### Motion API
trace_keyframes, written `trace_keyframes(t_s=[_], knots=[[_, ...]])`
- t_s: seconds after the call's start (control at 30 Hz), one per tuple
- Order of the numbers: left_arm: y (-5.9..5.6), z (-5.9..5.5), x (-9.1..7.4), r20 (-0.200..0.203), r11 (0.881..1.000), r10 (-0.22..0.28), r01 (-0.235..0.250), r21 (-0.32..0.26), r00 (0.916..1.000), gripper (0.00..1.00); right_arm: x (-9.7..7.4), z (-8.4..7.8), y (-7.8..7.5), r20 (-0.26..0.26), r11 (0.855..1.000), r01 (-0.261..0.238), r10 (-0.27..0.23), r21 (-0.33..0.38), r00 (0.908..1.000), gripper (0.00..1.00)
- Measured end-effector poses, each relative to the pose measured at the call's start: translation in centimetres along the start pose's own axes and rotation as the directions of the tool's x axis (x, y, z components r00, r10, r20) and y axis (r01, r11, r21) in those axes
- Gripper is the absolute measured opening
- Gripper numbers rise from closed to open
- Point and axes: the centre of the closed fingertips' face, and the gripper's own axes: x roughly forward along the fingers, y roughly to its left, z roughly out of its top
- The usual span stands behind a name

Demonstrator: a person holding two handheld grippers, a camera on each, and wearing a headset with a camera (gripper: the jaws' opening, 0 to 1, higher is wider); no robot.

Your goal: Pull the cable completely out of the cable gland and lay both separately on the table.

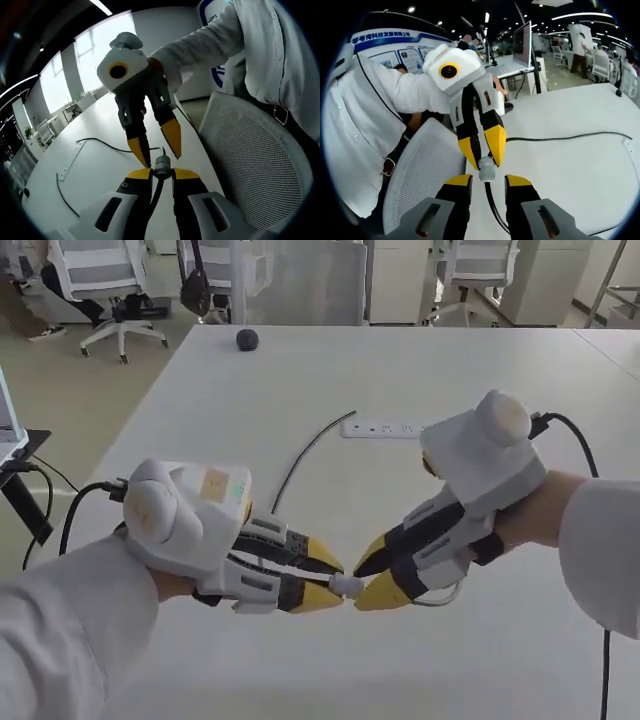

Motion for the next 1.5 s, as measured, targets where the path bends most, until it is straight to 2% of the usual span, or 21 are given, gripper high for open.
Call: trace_keyframes(t_s=[0.03,0.17,0.3,0.37,0.47,0.77,1.2,1.5], knots=[[0.0,0.1,0.0,-0.001,1.000,-0.001,0.001,0.006,1.0000,0.15,-0.1,0.1,0.1,-0.004,1.000,-0.016,0.016,0.023,0.9999,0.22],[0.1,0.3,-0.1,-0.002,1.000,-0.001,0.001,0.024,1.0000,0.15,-0.3,0.3,0.3,-0.003,0.998,-0.049,0.049,0.043,0.9988,0.18],[0.1,0.4,-0.2,-0.007,0.999,-0.001,0.001,0.035,1.0000,0.15,-0.2,0.2,0.4,-0.010,0.997,-0.058,0.058,0.046,0.9983,0.15],[0.0,0.5,-0.3,-0.008,0.999,-0.003,0.003,0.036,1.0000,0.15,-0.1,0.5,0.9,0.001,0.995,-0.086,0.086,0.053,0.9963,0.14],[0.0,0.6,-0.3,-0.004,0.999,-0.005,0.005,0.039,1.0000,0.15,0.2,0.5,1.3,-0.006,0.993,-0.102,0.102,0.052,0.9948,0.12],[-0.3,0.7,-0.2,-0.005,0.999,-0.008,0.008,0.038,1.0000,0.15,0.4,0.5,1.4,-0.016,0.996,-0.089,0.090,0.023,0.9958,0.09],[-0.6,1.1,0.0,-0.007,0.999,-0.012,0.012,0.048,0.9999,0.15,0.2,0.3,1.4,-0.020,0.994,-0.100,0.101,0.031,0.9947,0.09],[-0.3,0.7,0.0,-0.016,0.999,-0.004,0.005,0.039,0.9999,0.15,0.4,0.2,1.1,-0.046,0.994,-0.105,0.106,0.019,0.9933,0.08]])
